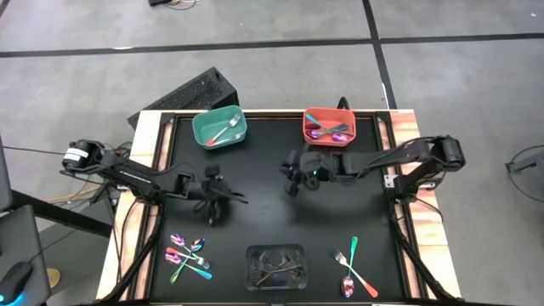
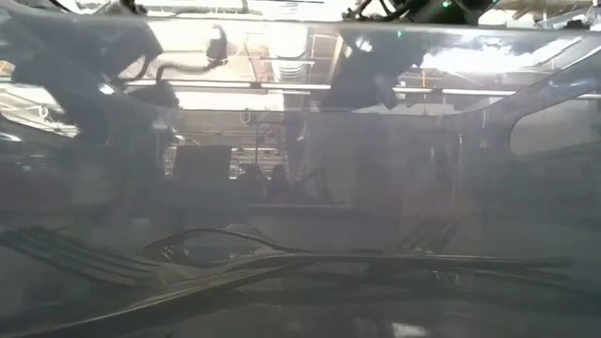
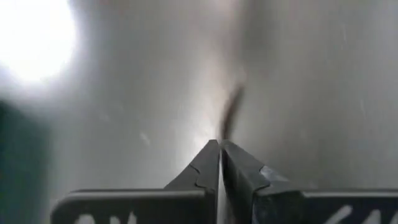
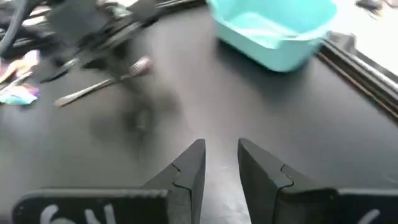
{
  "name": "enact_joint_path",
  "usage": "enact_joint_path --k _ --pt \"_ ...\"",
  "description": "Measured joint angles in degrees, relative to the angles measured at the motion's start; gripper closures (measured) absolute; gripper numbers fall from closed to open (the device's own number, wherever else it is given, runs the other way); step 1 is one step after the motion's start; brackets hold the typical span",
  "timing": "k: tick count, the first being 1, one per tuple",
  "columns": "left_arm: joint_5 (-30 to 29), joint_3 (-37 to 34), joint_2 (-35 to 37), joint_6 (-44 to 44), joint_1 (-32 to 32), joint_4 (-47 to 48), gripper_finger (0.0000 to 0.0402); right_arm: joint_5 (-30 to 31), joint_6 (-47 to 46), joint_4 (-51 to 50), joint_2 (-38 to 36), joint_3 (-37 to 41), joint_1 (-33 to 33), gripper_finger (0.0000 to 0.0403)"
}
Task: Sort silverware by color (type)
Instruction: Put the black fork into the black bin, then put the silver fork into the black bin
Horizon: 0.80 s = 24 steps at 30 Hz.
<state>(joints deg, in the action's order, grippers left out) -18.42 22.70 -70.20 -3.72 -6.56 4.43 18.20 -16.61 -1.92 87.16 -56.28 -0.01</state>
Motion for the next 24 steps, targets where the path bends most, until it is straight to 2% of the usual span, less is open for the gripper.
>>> enact_joint_path --k 4,8,12,17,19,24 --pt "-3.11 2.81 0.03 3.24 0.85 -5.66 0.0399 -0.01 4.94 8.61 3.34 -0.05 2.6 0.029" --pt "-2.98 6.04 0.09 6.54 2.26 -9.09 0.0401 0.11 6.39 15.9 7.09 -0.06 3.53 0.029" --pt "1.11 8.56 0.09 7.82 3.54 -1.59 0.0401 0.13 5.56 16.9 8.87 -0.07 3.82 0.029" --pt "8.31 8.87 0.07 2.89 4.5 7.92 0.0393 0.34 3.15 14.44 8.81 0.05 3.66 0.029" --pt "10.19 8.87 -0.06 0.36 4.54 10.39 0.038 1.66 3.45 14.21 8.49 0.05 3.37 0.029" --pt "10.65 8.93 -0.99 -2.86 4.54 12.53 0.0331 4.34 3.59 14.67 8.2 -0.01 2.02 0.029"
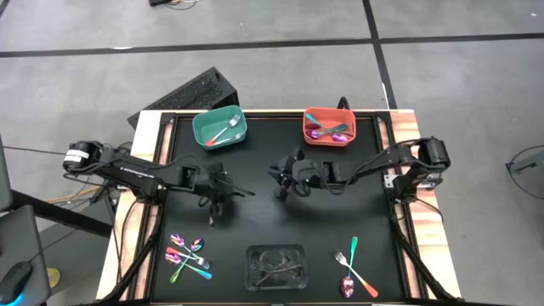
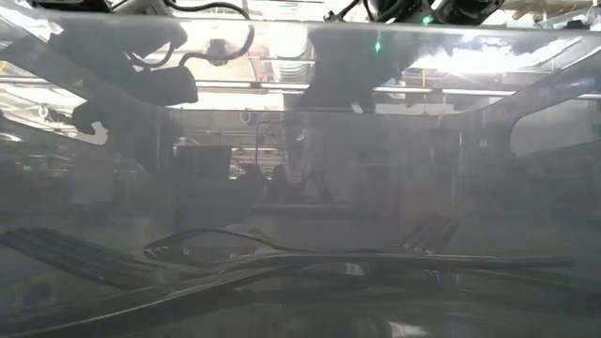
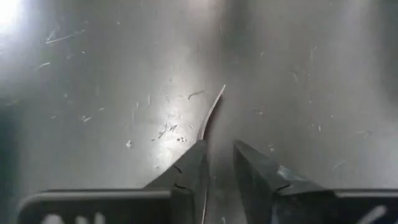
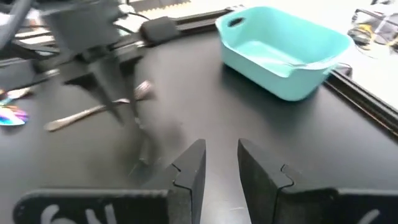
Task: Sort silverware by color (type)
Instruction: Put the silver fork into the black bin
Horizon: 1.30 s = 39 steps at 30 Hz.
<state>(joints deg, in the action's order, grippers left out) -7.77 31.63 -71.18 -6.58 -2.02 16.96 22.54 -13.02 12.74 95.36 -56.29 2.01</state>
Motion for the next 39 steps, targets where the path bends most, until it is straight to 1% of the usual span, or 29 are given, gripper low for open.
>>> enact_joint_path --k 2,5,6,8,12,16,18,21,23,26,28,29,32,34,37,39 --pt "-0.02 -0.41 -0.36 0.49 0.0 -0.15 0.0308 0.08 0.0 -0.08 0.04 0.0 -0.62 0.029" --pt "-0.09 -2.07 -2.16 3.06 0.0 -4.95 0.0277 0.09 -0.02 -0.46 0.04 0.0 -1.05 0.029" --pt "-0.09 -2.61 -2.9 4.39 0.08 -4.93 0.0269 0.09 -0.04 -0.83 0.04 0.02 -1.02 0.029" --pt "-0.28 -2.78 -5.22 6.57 0.49 -5.55 0.026 0.09 -0.04 -1.06 0.04 0.02 -0.88 0.029" --pt "-1.96 -2.36 -10.15 7.75 1.86 -7.83 0.026 0.09 -0.04 -2.19 0.04 0.02 -0.54 0.029" --pt "-2.33 -2.14 -12.76 9.95 2.58 -10.17 0.0282 0.07 -0.07 -2.24 0.04 0.02 -0.51 0.029" --pt "-2.13 -2.19 -12.91 11.02 2.6 -11.35 0.0306 0.07 -0.06 -2.23 0.04 0.02 -0.53 0.029" --pt "-0.91 -2.37 -12.13 12.53 2.63 -12.81 0.0358 -0.08 -0.63 -1.81 0.04 0.02 -0.53 0.029" --pt "-0.36 -2.51 -11.77 13.52 2.65 -13.84 0.0388 -2.14 -3.04 -1.16 0.33 0.02 -0.37 0.029" --pt "-0.67 -2.5 -10.44 13.94 3.22 -14.7 0.0394 -9.0 -6.51 -0.41 0.58 0.04 -0.2 0.029" --pt "-1.22 -2.05 -9.56 13.89 3.97 -15.19 0.0397 -10.42 -6.93 -0.12 0.57 0.04 0.39 0.029" --pt "-1.61 -1.85 -9.08 13.55 4.36 -15.52 0.0399 -9.64 -7.2 -0.11 0.56 0.04 0.84 0.029" --pt "-3.07 -1.5 -7.57 11.89 5.66 -19.07 0.0399 -2.88 -7.44 -0.19 0.08 0.07 2.34 0.0291" --pt "-3.2 -1.5 -6.22 11.2 6.4 -21.73 0.04 0.59 -7.5 0.47 -0.2 0.0 3.13 0.0291" --pt "-2.38 -1.5 -4.01 10.59 7.38 -25.32 0.04 1.77 -7.73 0.36 -0.44 0.02 3.49 0.029" --pt "-1.06 -1.5 -2.58 10.39 8.19 -29.44 0.0401 1.85 -8.23 2.08 -0.44 0.02 3.43 0.029"
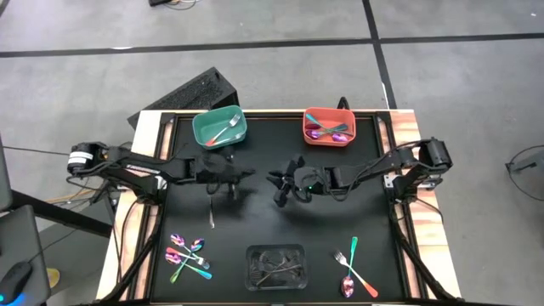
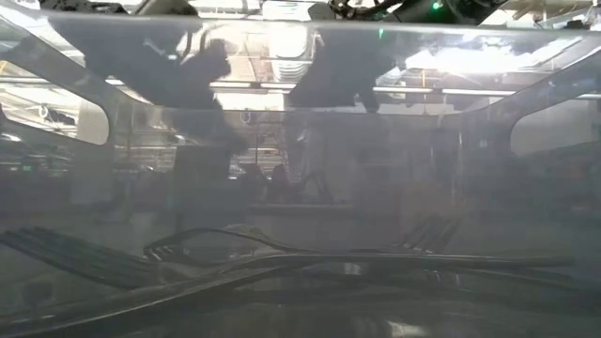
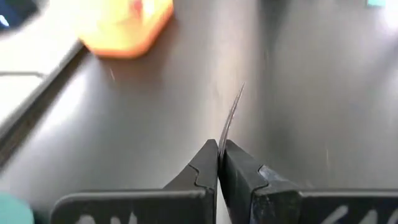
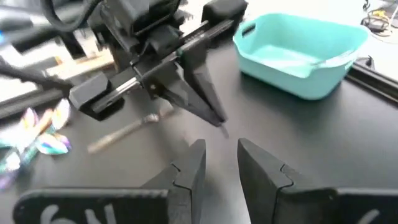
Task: Sort silverware by color (type)
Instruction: Put the silver fork into the black bin
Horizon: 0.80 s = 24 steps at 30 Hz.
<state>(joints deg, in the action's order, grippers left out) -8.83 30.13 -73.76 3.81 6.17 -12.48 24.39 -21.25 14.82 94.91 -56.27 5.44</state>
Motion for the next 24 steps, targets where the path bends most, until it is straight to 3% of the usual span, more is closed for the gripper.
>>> enact_joint_path --k 6,10,19,24 --pt "10.86 -0.32 1.54 -3.06 2.07 -18.25 0.0401 -0.06 0.48 6.4 0.0 0.0 -0.37 0.0284" --pt "17.05 -0.35 1.49 -5.19 2.7 -30.3 0.0401 -0.15 3.0 13.05 0.02 0.0 -0.35 0.0261" --pt "20.05 -0.42 1.47 -5.01 2.61 -43.92 0.0401 -1.5 7.81 19.23 0.02 0.0 -1.08 0.017" --pt "20.12 -0.44 1.47 -5.56 1.46 -44.12 0.0401 -5.39 9.19 22.47 0.02 0.0 -1.03 0.0157"
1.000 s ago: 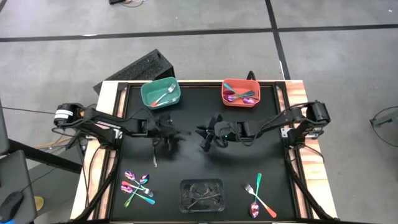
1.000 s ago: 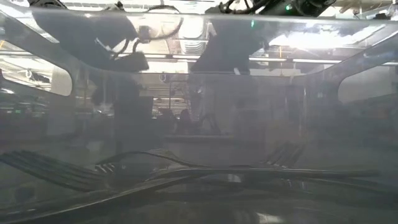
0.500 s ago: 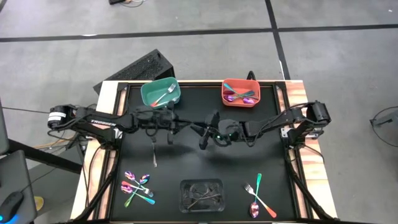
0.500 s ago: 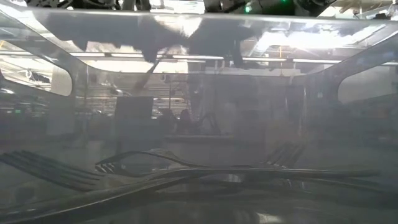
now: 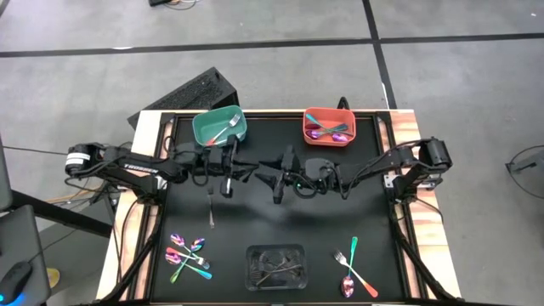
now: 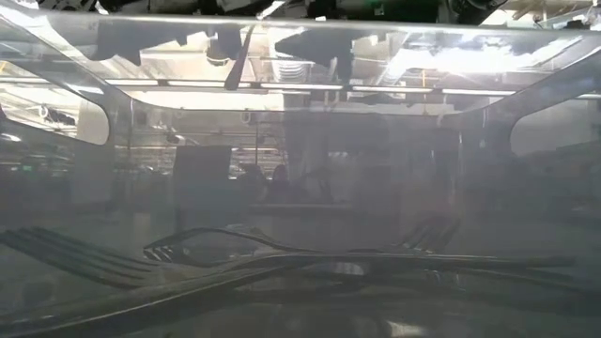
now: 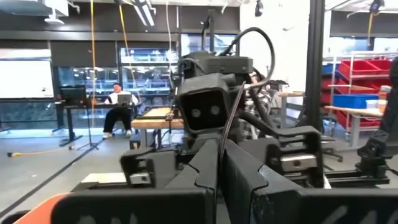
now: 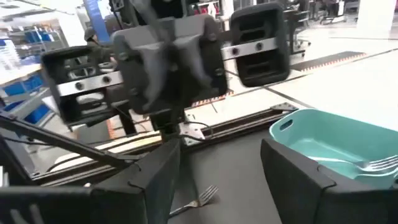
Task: Sort silverware by color (type)
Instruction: Put the silver fork into the black bin
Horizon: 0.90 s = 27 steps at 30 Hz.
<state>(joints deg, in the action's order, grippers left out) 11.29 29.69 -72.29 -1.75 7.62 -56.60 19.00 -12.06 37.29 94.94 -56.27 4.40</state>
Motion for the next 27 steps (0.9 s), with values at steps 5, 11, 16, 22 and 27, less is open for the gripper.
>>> enact_joint_path --k 5,11,16,22,27 --pt "-1.37 0.0 0.0 0.69 -1.08 -0.21 0.0401 -0.36 1.88 1.33 0.0 0.0 0.02 0.0163" --pt "-3.1 0.0 0.0 1.33 -1.8 -0.49 0.0401 -3.37 3.19 3.04 -0.02 0.0 0.07 0.0169" --pt "-4.45 0.0 0.0 2.03 -1.82 -2.07 0.0401 -5.0 4.39 6.13 -0.02 0.0 0.07 0.0181" --pt "-4.5 0.0 0.0 4.23 -1.8 -5.66 0.0401 -5.16 4.97 7.28 0.0 0.0 -0.98 0.0206" --pt "-4.48 0.0 0.0 4.71 -1.8 -6.99 0.0401 -6.77 4.72 8.19 -0.02 0.0 -2.11 0.0231"
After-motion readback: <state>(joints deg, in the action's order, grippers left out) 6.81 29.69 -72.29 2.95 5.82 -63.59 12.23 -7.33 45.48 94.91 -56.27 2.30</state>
